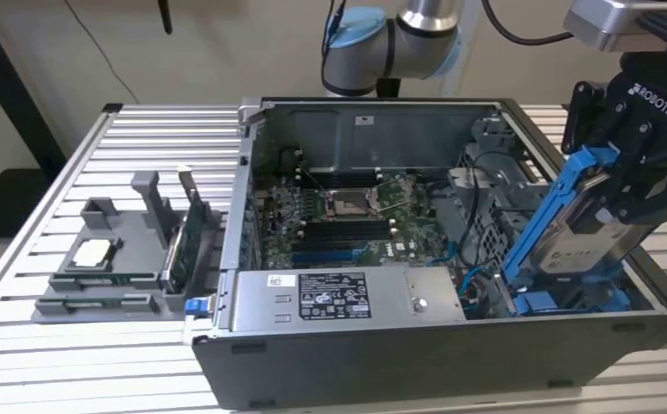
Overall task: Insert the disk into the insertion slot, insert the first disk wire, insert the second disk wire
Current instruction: 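Insert the disk into the insertion slot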
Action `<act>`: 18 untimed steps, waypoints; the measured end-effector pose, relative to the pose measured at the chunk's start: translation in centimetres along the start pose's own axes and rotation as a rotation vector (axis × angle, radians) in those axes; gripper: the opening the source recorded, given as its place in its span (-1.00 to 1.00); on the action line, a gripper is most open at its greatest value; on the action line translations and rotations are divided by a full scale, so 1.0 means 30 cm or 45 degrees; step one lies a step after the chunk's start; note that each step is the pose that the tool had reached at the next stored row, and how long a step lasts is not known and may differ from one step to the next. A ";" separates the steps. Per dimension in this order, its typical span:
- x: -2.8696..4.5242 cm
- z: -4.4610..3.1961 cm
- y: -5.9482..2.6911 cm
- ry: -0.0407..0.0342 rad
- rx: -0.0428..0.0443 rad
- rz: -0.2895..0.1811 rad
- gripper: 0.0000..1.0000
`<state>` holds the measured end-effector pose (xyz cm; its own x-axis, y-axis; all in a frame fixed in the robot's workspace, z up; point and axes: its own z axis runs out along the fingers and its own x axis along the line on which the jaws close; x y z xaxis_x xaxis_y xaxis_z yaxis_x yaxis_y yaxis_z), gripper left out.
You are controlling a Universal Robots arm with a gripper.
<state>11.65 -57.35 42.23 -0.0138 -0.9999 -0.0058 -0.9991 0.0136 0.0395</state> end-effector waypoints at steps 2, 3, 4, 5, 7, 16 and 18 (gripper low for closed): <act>-0.001 0.006 0.000 -0.0035 0.000 -0.004 -0.35; -0.001 0.009 -0.001 -0.0059 0.000 -0.007 -0.35; -0.001 0.012 -0.001 -0.0079 0.000 -0.009 -0.35; -0.002 0.015 -0.002 -0.0100 0.000 -0.012 -0.35; -0.003 0.021 -0.003 -0.0127 0.000 -0.017 -0.35; -0.004 0.043 -0.025 -0.0130 -0.004 -0.027 -0.35; -0.004 0.052 -0.028 -0.0116 -0.008 -0.028 -0.35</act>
<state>12.41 -57.24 40.64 0.0081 -0.9998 -0.0159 -0.9989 -0.0088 0.0455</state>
